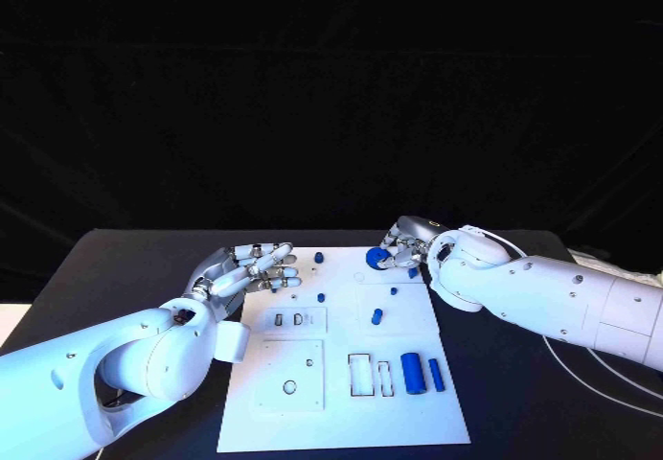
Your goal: Assemble the parts on the task board
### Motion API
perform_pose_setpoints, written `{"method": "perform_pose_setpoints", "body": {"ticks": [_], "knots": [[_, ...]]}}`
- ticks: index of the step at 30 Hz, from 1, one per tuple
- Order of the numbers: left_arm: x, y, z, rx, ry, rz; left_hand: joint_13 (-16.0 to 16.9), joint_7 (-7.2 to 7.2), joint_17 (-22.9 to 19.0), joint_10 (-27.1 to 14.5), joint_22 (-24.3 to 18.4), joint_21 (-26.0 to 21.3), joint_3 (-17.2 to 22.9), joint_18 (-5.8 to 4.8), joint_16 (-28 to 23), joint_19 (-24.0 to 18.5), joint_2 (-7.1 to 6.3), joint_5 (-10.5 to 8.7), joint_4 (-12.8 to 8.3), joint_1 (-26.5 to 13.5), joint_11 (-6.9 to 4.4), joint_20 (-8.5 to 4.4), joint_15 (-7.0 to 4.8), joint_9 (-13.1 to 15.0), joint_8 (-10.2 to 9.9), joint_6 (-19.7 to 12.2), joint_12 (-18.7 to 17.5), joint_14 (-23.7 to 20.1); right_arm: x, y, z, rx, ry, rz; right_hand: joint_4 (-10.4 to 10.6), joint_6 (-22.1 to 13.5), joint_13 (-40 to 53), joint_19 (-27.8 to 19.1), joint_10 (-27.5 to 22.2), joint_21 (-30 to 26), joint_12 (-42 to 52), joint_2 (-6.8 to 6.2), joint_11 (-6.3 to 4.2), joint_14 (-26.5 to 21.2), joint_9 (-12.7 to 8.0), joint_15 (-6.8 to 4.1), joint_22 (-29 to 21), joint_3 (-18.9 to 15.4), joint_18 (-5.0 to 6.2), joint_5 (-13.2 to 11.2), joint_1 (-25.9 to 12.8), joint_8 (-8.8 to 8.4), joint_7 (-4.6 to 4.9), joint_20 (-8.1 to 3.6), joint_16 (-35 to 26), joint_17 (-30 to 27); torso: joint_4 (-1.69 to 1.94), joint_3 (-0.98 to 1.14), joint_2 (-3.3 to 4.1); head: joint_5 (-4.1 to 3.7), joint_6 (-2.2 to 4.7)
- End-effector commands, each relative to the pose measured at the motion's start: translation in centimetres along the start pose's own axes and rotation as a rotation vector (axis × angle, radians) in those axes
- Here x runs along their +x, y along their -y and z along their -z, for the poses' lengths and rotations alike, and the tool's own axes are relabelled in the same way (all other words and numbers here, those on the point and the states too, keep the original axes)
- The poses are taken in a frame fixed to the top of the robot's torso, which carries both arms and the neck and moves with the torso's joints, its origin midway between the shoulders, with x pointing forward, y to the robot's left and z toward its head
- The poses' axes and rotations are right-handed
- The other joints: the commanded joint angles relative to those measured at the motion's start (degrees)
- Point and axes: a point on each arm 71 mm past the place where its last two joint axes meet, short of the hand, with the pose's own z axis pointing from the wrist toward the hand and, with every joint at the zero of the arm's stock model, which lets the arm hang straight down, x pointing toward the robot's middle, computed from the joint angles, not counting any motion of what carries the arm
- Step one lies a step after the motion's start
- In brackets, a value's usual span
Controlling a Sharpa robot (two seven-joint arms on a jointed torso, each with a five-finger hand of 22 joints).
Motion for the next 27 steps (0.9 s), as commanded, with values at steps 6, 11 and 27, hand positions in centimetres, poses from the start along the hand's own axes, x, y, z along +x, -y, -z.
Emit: {"method": "perform_pose_setpoints", "body": {"ticks": [6, 11, 27], "knots": [[0.3, 0.1, -0.1, 0.002, -0.025, 0.011, 0.01, 0.13, 0.11, 0.35, 0.01, -0.2, 0.05, 0.56, -0.31, 0.3, 0.43, -0.17, -0.24, 0.37, 0.04, -0.01, -0.34, -0.03, -0.28, 0.35, -0.31, 0.13, -0.1, -0.1, 0.0, 0.008, 0.03, 0.018, 0.37, -0.38, 0.0, 0.17, 0.18, 0.39, 0.04, -0.51, 0.11, 3.7, -0.05, 0.51, 0.14, -0.6, -0.6, 0.02, 0.12, 0.1, 0.04, 0.07, 0.39, 1.96, 0.04, -0.01, 0.01, 0.21, -0.09], [0.3, 0.0, -0.1, 0.002, -0.024, 0.011, 0.0, 0.11, 0.14, 0.36, 0.01, -0.19, 0.08, 0.56, -0.31, 0.32, 0.44, -0.17, -0.3, 0.41, 0.03, -0.02, -0.35, -0.03, -0.29, 0.35, -0.32, 0.15, -0.1, 0.0, -0.2, 0.018, 0.029, 0.021, 0.91, -0.88, -0.23, 0.1, -0.38, 0.44, -0.54, -0.77, 0.23, 3.7, -0.1, 0.62, 0.2, -1.13, -0.61, -0.06, 0.01, -0.07, 0.17, 0.17, 0.61, 2.3, 0.04, 0.0, 0.04, 0.24, -0.18], [0.3, 0.0, -0.1, -0.001, -0.027, 0.012, 0.0, 0.11, 0.14, 0.36, 0.01, -0.19, 0.08, 0.56, -0.31, 0.32, 0.44, -0.17, -0.3, 0.41, 0.03, -0.02, -0.35, -0.03, -0.29, 0.35, -0.32, 0.15, 0.7, -0.4, -1.0, 0.022, -0.017, 0.041, 1.92, -1.32, -0.3, 0.0, -1.14, 0.57, -1.33, -0.43, 0.39, 3.66, -0.02, 0.81, 0.43, -1.65, -0.63, -0.77, 0.74, 0.04, 0.31, 0.39, 0.8, 2.6, 0.06, -0.05, 0.04, 0.39, -0.53]]}}
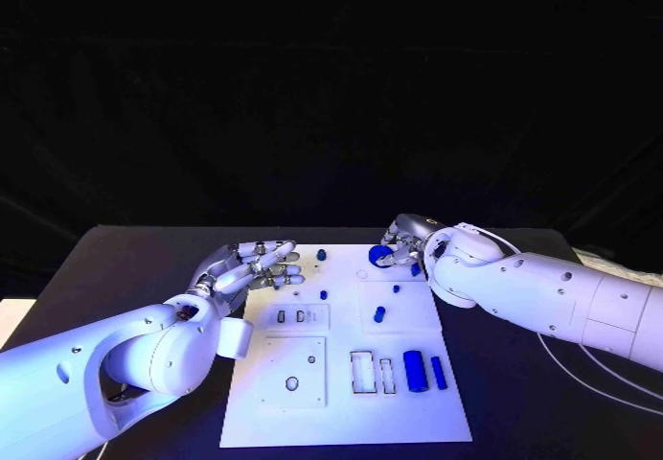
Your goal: Assemble the parts on the task board
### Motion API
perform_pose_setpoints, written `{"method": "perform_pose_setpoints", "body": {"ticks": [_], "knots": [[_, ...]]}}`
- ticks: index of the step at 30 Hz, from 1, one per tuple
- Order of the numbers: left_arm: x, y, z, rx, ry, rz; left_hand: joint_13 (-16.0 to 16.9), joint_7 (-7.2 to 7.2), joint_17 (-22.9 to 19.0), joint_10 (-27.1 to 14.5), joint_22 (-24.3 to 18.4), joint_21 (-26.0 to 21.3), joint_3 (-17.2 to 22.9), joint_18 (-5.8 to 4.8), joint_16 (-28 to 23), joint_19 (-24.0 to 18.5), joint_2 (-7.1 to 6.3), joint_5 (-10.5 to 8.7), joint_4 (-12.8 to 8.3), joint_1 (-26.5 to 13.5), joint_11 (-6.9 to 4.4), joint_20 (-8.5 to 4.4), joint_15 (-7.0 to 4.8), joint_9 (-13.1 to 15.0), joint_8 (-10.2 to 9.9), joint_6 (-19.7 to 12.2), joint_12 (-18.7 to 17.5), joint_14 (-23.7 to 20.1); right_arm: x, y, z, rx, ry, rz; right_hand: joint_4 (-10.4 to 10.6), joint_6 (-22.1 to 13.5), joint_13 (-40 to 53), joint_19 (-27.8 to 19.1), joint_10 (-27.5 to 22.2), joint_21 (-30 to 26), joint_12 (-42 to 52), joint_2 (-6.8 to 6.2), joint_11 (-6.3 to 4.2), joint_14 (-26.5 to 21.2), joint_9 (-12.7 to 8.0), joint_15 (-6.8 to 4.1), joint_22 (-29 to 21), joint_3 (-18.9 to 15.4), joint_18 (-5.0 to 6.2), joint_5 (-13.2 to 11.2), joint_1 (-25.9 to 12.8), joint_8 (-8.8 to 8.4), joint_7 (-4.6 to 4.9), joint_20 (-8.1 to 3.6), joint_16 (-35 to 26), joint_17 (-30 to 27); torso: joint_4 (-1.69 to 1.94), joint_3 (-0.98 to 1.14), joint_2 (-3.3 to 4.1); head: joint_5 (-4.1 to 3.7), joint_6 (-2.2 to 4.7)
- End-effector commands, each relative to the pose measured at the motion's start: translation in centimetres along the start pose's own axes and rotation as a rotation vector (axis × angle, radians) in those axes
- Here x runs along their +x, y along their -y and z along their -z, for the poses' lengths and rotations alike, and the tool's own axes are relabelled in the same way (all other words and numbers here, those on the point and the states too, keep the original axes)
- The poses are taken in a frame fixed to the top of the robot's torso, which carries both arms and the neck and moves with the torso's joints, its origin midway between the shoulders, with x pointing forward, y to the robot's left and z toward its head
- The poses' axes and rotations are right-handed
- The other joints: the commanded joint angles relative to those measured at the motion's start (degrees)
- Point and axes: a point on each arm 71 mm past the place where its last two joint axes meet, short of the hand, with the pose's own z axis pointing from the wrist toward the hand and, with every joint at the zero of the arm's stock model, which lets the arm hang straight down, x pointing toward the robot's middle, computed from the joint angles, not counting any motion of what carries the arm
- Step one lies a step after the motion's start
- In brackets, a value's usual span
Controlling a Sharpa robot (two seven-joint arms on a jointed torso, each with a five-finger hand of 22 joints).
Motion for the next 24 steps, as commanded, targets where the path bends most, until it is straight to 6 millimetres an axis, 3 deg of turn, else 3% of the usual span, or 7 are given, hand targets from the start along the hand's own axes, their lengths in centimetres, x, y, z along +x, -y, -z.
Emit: {"method": "perform_pose_setpoints", "body": {"ticks": [1, 4, 8, 12, 19, 24], "knots": [[0.28, 0.05, -0.07, 0.003, -0.023, 0.01, 0.0, 0.11, 0.09, 0.36, 0.01, -0.19, 0.07, 0.56, -0.31, 0.32, 0.22, -0.17, -0.3, 0.19, 0.03, -0.02, -0.35, -0.03, -0.29, 0.35, -0.32, 0.15, 0.16, -0.03, -0.04, -0.003, -0.014, 0.019, 0.3, -0.02, 0.37, 0.03, -0.26, 0.39, 0.11, 0.12, -0.03, 3.66, 0.05, 0.4, 0.19, 0.03, -0.64, -0.05, 0.68, 0.11, -0.13, 0.39, 0.32, 2.63, -0.01, -0.05, -0.01, -0.01, -0.15], [0.27, 0.03, -0.12, 0.002, -0.023, 0.01, -0.01, 0.09, 0.14, 0.36, 0.01, -0.19, 0.12, 0.56, -0.33, 0.34, 0.23, -0.17, -0.41, 0.24, 0.02, -0.03, -0.37, -0.03, -0.32, 0.36, -0.35, 0.16, 0.14, -0.03, -0.05, -0.003, -0.01, 0.016, 0.47, 0.45, 1.06, 0.03, 0.03, 0.45, 0.7, 0.56, -0.1, 3.66, 0.15, 0.35, 0.27, 0.16, -0.65, 0.11, 0.97, 0.44, -0.23, 0.39, 0.34, 2.63, -0.09, -0.04, -0.03, 0.09, -0.29], [0.25, 0.01, -0.13, 0.001, -0.024, 0.01, -0.01, 0.1, 0.14, 0.35, 0.01, -0.19, 0.13, 0.56, -0.33, 0.34, 0.24, -0.17, -0.42, 0.24, 0.02, -0.03, -0.37, -0.03, -0.33, 0.35, -0.36, 0.16, 0.08, 0.0, -0.02, -0.002, -0.003, 0.011, 0.77, 2.39, 4.93, 0.07, 1.81, 0.65, 4.53, 2.23, -0.41, 3.7, 0.57, 0.12, 0.55, 0.94, -0.67, 0.47, 1.68, 1.71, -0.57, 0.22, 0.53, 2.88, -0.17, 0.01, -0.02, 0.34, -0.61], [0.21, 0.0, -0.13, 0.0, -0.024, 0.01, -0.01, 0.1, 0.14, 0.35, 0.01, -0.19, 0.13, 0.56, -0.33, 0.34, 0.24, -0.17, -0.42, 0.24, 0.02, -0.03, -0.37, -0.03, -0.33, 0.35, -0.36, 0.16, 0.02, 0.12, 0.03, 0.001, 0.001, 0.01, 0.2, 4.03, 7.51, 0.14, 2.73, 0.86, 6.9, 3.8, -0.83, 3.75, 1.11, -0.21, 0.86, 2.79, -0.72, -2.29, 3.25, 2.79, -0.95, -0.08, 0.77, 3.24, -0.07, 0.06, -0.04, 0.1, -0.83], [0.18, -0.01, -0.13, -0.001, -0.024, 0.011, -0.01, 0.1, 0.14, 0.35, 0.01, -0.19, 0.13, 0.56, -0.33, 0.34, 0.24, -0.17, -0.42, 0.24, 0.02, -0.03, -0.37, -0.03, -0.33, 0.35, -0.36, 0.16, 0.0, -0.06, 0.14, -0.007, 0.007, 0.032, -2.29, 5.03, 8.71, 0.24, 2.72, 1.1, 7.51, 4.76, -1.15, 3.83, 1.65, -0.54, 1.29, 6.79, -0.79, -3.03, 6.51, 3.48, -1.28, -0.4, 1.1, 3.82, -0.08, 0.04, -0.05, 0.19, -0.88], [0.19, -0.01, -0.13, -0.002, -0.025, 0.011, -0.01, 0.1, 0.14, 0.35, 0.01, -0.19, 0.13, 0.56, -0.33, 0.34, 0.24, -0.17, -0.42, 0.24, 0.02, -0.03, -0.37, -0.03, -0.33, 0.35, -0.36, 0.16, 0.09, -0.48, 0.23, -0.02, 0.005, 0.056, -2.85, 5.02, 8.85, 0.26, 2.64, 1.19, 7.35, 4.17, -1.07, 3.85, 1.8, -0.48, 1.44, 7.95, -0.83, -3.77, 6.25, 3.5, -1.2, -0.39, 1.22, 4.01, -0.11, 0.03, -0.06, 0.0, -0.86]]}}
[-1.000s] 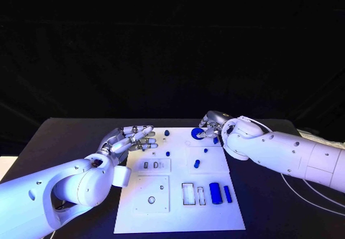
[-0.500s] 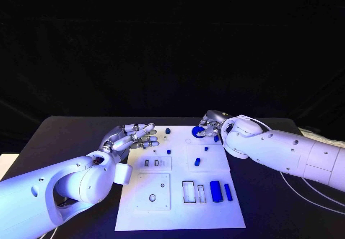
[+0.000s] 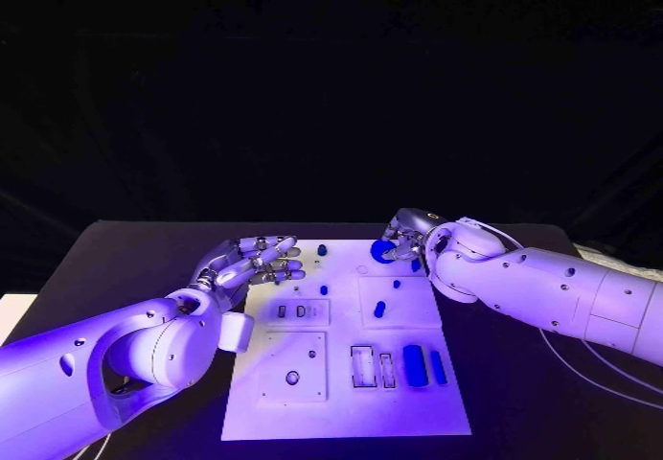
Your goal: Assemble the parts on the task board
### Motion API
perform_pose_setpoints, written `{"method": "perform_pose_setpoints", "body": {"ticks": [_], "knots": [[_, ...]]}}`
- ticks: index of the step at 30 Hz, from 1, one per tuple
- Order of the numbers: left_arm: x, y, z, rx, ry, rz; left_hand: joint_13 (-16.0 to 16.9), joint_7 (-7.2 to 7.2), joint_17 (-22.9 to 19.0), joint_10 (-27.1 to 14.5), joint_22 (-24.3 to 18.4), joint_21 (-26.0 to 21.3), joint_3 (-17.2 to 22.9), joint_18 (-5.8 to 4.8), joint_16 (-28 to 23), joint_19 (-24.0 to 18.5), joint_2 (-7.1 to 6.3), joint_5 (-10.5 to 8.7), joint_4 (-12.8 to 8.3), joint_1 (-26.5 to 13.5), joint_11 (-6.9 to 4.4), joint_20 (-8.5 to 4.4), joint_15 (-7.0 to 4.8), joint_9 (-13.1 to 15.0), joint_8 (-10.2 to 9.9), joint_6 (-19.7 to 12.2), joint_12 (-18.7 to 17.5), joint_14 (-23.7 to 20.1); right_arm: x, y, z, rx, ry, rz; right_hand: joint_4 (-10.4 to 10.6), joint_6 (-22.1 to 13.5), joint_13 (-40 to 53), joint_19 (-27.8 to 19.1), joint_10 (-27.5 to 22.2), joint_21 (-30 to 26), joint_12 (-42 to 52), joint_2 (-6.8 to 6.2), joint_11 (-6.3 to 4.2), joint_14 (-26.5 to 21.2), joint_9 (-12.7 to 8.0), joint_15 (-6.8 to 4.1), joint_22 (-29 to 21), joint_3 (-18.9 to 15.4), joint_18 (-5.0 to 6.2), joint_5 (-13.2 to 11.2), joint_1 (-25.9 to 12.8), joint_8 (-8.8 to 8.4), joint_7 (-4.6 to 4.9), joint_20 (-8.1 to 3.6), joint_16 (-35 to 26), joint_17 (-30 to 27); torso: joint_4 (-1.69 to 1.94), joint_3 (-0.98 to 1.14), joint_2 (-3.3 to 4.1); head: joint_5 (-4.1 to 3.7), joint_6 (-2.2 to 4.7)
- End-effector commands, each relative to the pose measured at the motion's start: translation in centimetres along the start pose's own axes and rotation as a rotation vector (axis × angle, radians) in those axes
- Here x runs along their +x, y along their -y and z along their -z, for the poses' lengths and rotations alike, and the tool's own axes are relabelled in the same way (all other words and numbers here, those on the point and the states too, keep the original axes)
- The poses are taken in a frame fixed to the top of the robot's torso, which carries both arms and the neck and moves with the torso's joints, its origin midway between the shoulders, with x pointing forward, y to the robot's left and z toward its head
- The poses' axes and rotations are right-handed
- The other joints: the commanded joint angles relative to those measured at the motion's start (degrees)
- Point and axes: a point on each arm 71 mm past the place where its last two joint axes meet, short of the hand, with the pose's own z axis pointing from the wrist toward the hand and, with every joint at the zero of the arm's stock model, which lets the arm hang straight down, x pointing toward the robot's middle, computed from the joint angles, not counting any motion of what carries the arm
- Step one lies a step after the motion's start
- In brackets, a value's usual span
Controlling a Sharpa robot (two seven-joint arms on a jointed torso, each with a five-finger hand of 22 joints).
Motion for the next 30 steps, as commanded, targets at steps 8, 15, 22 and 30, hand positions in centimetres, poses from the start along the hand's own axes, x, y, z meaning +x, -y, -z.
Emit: {"method": "perform_pose_setpoints", "body": {"ticks": [8, 15, 22, 30], "knots": [[0.2, 0.1, 0.0, 0.002, -0.024, 0.01, -0.02, 0.1, 0.1, 0.33, 0.01, -0.2, -0.02, 0.55, -0.35, 0.35, 0.25, -0.17, -0.29, 0.23, 0.02, -0.04, -0.36, -0.04, -0.36, 0.34, -0.4, 0.15, -0.2, -2.2, 0.8, -0.088, 0.085, 0.012, 0.84, 0.67, 0.41, 0.12, 0.42, 0.27, 0.13, -1.0, 0.03, 4.05, 1.14, -0.18, 0.34, 0.65, -0.88, -0.89, -1.87, 0.8, -0.09, -0.09, 0.35, 3.99, 0.08, -0.06, -0.01, 0.13, 0.12], [0.2, 0.1, 0.0, -0.001, -0.028, 0.012, -0.03, 0.09, 0.13, 0.31, 0.01, -0.21, 0.02, 0.55, -0.37, 0.35, 0.29, -0.17, -0.35, 0.26, 0.03, -0.04, -0.36, -0.05, -0.39, 0.32, -0.43, 0.14, -0.4, -4.7, 1.8, -0.169, 0.149, -0.03, 1.17, 0.61, 0.51, 0.13, 0.49, 0.3, 0.1, -1.11, 0.04, 4.06, 1.2, -0.17, 0.37, 0.86, -0.88, -0.9, -2.6, 0.78, -0.1, -0.07, 0.37, 4.03, 0.2, -0.21, -0.04, 0.33, 0.15], [-0.5, 0.1, 0.0, 0.004, -0.01, 0.005, -0.03, 0.09, 0.13, 0.31, 0.01, -0.21, 0.02, 0.55, -0.37, 0.35, 0.29, -0.17, -0.35, 0.26, 0.03, -0.04, -0.36, -0.05, -0.39, 0.32, -0.43, 0.14, 0.1, -7.7, 2.3, -0.242, 0.144, -0.04, 1.28, 0.63, 0.58, 0.14, 0.53, 0.31, 0.13, -1.14, 0.03, 4.06, 1.23, -0.17, 0.39, 0.93, -0.88, -0.85, -2.81, 0.79, -0.11, -0.07, 0.38, 4.05, 0.14, -0.08, 0.05, 0.84, 0.03], [-1.2, 0.2, 0.1, 0.008, 0.008, -0.001, -0.05, 0.08, 0.16, 0.26, 0.01, -0.22, 0.07, 0.54, -0.41, 0.35, 0.32, -0.17, -0.43, 0.29, 0.03, -0.05, -0.36, -0.06, -0.44, 0.28, -0.49, 0.12, 1.2, -10.0, 2.0, -0.277, 0.103, -0.035, 1.37, 0.67, 0.62, 0.16, 0.56, 0.33, 0.13, -1.14, 0.02, 4.06, 1.26, -0.17, 0.43, 1.0, -0.89, -0.82, -3.0, 0.81, -0.13, -0.07, 0.37, 4.03, 0.18, -0.07, 0.07, 0.99, -0.12]]}}
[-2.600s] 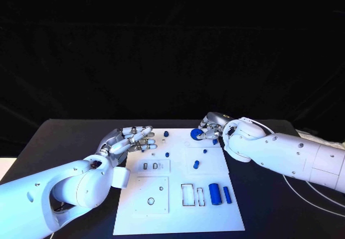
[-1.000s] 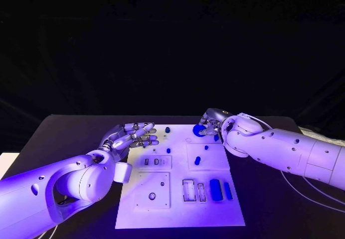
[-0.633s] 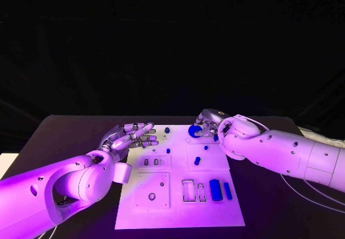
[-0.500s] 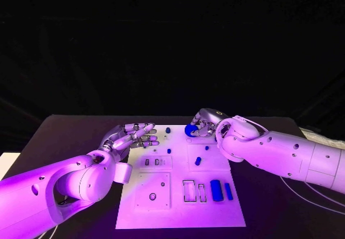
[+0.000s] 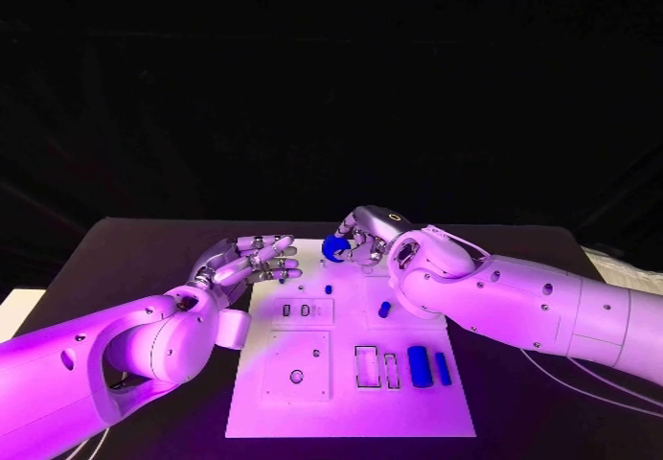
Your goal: Assemble the parts on the task board
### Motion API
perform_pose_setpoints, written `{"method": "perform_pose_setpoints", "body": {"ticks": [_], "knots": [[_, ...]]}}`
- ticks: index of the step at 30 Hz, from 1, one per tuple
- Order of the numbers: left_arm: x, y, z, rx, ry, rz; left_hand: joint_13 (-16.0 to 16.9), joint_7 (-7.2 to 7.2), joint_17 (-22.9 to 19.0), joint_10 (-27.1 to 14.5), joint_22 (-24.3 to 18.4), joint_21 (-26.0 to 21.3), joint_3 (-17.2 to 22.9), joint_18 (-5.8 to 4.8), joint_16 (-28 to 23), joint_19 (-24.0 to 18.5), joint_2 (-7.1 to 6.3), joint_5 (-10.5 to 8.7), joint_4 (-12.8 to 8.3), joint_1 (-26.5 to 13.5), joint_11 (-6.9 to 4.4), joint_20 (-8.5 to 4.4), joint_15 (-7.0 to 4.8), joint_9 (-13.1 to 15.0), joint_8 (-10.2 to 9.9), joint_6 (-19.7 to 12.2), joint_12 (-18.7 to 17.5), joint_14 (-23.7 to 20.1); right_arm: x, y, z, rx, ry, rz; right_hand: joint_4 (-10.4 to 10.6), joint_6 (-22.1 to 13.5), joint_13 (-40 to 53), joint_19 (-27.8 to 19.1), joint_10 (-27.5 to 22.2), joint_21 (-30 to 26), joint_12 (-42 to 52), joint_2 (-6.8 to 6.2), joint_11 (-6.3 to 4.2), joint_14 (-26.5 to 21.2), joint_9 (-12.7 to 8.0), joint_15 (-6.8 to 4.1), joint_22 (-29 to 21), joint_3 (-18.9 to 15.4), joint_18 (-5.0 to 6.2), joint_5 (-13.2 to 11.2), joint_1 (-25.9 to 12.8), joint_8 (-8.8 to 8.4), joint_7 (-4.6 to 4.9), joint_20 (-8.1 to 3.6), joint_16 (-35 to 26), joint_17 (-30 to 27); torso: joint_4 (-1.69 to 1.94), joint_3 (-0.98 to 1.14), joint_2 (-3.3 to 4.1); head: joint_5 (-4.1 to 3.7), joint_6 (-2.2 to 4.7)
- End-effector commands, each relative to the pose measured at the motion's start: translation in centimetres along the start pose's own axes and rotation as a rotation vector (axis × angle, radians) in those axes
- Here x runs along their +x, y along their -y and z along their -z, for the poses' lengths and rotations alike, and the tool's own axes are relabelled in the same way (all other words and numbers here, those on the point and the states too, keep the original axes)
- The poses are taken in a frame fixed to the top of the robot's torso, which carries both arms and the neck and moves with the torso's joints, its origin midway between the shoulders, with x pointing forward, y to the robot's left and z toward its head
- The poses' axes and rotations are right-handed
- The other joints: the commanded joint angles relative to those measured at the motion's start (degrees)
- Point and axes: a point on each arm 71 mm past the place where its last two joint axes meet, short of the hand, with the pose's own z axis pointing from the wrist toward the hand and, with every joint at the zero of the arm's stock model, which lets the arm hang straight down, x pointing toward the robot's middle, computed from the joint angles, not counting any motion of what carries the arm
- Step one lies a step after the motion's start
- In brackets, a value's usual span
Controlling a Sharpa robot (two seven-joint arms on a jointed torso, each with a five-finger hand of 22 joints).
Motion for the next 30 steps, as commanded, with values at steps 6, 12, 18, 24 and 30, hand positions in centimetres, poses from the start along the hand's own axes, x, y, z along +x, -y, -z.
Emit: {"method": "perform_pose_setpoints", "body": {"ticks": [6, 12, 18, 24, 30], "knots": [[0.0, 0.0, -0.1, -0.005, -0.004, 0.041, -0.05, 0.08, 0.06, 0.26, 0.01, -0.22, 0.07, 0.54, -0.19, 0.35, 0.32, -0.17, -0.44, 0.29, 0.03, -0.05, -0.36, -0.06, -0.21, 0.28, -0.25, 0.12, 1.4, -1.0, -0.6, -0.026, -0.022, 0.02, 0.25, 0.27, 0.09, 0.16, 0.54, 0.34, 0.08, -0.23, -0.02, 4.04, 1.22, -0.19, 0.11, 0.14, -0.89, 0.34, -0.11, 0.21, -0.13, -0.08, 0.12, 3.99, -0.08, 0.09, 0.03, 0.35, -0.36], [0.1, 0.0, -0.1, -0.007, -0.006, 0.052, -0.05, 0.08, 0.06, 0.26, 0.01, -0.22, 0.07, 0.54, -0.19, 0.35, 0.32, -0.17, -0.44, 0.29, 0.03, -0.05, -0.36, -0.06, -0.21, 0.28, -0.25, 0.12, 2.7, -1.3, -1.1, -0.028, -0.036, 0.025, 0.07, 0.29, 0.16, 0.15, 0.51, 0.34, -0.02, -0.8, -0.03, 4.0, 1.28, -0.22, 0.11, 0.26, -0.88, 1.19, -0.31, 0.17, -0.13, -0.1, 0.03, 3.84, -0.1, 0.11, 0.04, 0.39, -0.16], [0.2, 0.0, -0.1, -0.009, -0.008, 0.055, -0.05, 0.08, 0.06, 0.26, 0.01, -0.22, 0.07, 0.54, -0.19, 0.35, 0.32, -0.17, -0.44, 0.29, 0.03, -0.05, -0.36, -0.06, -0.21, 0.28, -0.25, 0.12, 3.4, -1.6, -1.4, -0.033, -0.043, 0.041, -0.01, 0.21, 0.03, 0.16, 0.4, 0.36, -0.25, -0.96, -0.03, 4.01, 1.28, -0.22, 0.15, 0.31, -0.89, 1.37, -0.34, 0.11, -0.11, -0.1, 0.06, 3.89, -0.09, 0.1, 0.0, 0.46, -0.27], [0.3, -0.1, -0.2, -0.011, -0.011, 0.057, -0.05, 0.08, 0.06, 0.26, 0.01, -0.22, 0.07, 0.54, -0.19, 0.35, 0.32, -0.17, -0.44, 0.29, 0.03, -0.05, -0.36, -0.06, -0.21, 0.28, -0.25, 0.12, 3.7, -1.4, -1.6, -0.023, -0.045, 0.054, -0.02, -0.29, -0.51, 0.07, -0.04, 0.27, -1.12, -1.71, 0.13, 4.01, 1.21, -0.12, 0.0, 0.16, -0.87, 1.48, -0.89, -0.25, 0.08, -0.05, 0.11, 4.01, -0.12, 0.13, 0.0, 0.53, -0.41], [0.3, -0.1, -0.2, -0.012, -0.012, 0.057, -0.05, 0.08, 0.06, 0.26, 0.01, -0.22, 0.07, 0.54, -0.19, 0.35, 0.32, -0.17, -0.44, 0.29, 0.03, -0.05, -0.36, -0.06, -0.21, 0.28, -0.25, 0.12, 3.8, -1.5, -1.8, -0.022, -0.053, 0.058, 0.11, -1.25, -1.21, -0.05, -0.56, 0.16, -2.21, -2.4, 0.37, 4.01, 1.02, 0.07, -0.18, -0.18, -0.84, 1.62, -1.59, -0.9, 0.35, 0.09, 0.17, 4.15, -0.2, 0.1, 0.03, 0.58, -0.34]]}}
